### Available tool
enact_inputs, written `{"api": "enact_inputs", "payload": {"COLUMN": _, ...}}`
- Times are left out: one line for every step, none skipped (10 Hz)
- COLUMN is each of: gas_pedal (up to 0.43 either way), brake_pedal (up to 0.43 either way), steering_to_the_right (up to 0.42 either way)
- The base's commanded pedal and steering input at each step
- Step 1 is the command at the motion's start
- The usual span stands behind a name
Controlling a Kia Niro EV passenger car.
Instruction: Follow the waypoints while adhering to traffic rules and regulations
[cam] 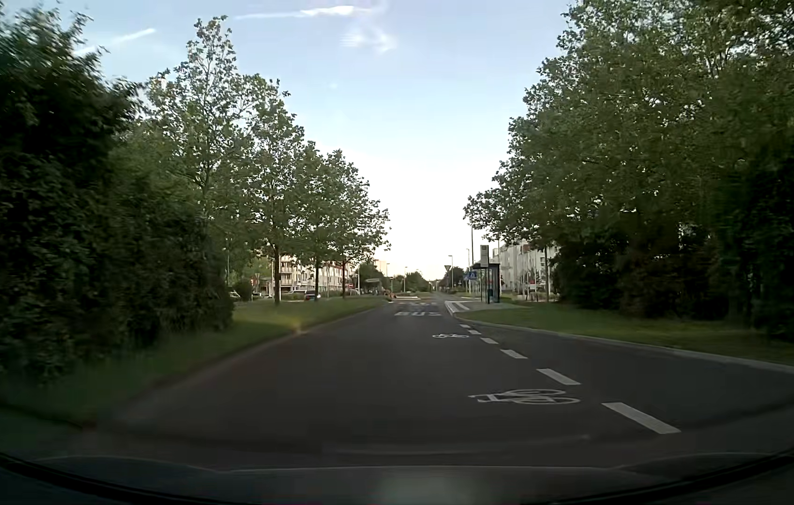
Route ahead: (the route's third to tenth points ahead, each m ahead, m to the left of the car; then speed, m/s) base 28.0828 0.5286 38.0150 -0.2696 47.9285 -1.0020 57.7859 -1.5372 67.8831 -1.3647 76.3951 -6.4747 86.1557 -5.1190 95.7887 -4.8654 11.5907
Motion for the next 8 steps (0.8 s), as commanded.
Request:
{"api": "enact_inputs", "payload": {"gas_pedal": 0.000, "brake_pedal": 0.055, "steering_to_the_right": 0.000}}
{"api": "enact_inputs", "payload": {"gas_pedal": 0.000, "brake_pedal": 0.079, "steering_to_the_right": 0.000}}
{"api": "enact_inputs", "payload": {"gas_pedal": 0.000, "brake_pedal": 0.085, "steering_to_the_right": 0.000}}
{"api": "enact_inputs", "payload": {"gas_pedal": 0.000, "brake_pedal": 0.091, "steering_to_the_right": 0.001}}
{"api": "enact_inputs", "payload": {"gas_pedal": 0.000, "brake_pedal": 0.098, "steering_to_the_right": 0.002}}
{"api": "enact_inputs", "payload": {"gas_pedal": 0.000, "brake_pedal": 0.098, "steering_to_the_right": 0.002}}
{"api": "enact_inputs", "payload": {"gas_pedal": 0.000, "brake_pedal": 0.104, "steering_to_the_right": 0.002}}
{"api": "enact_inputs", "payload": {"gas_pedal": 0.000, "brake_pedal": 0.104, "steering_to_the_right": 0.002}}
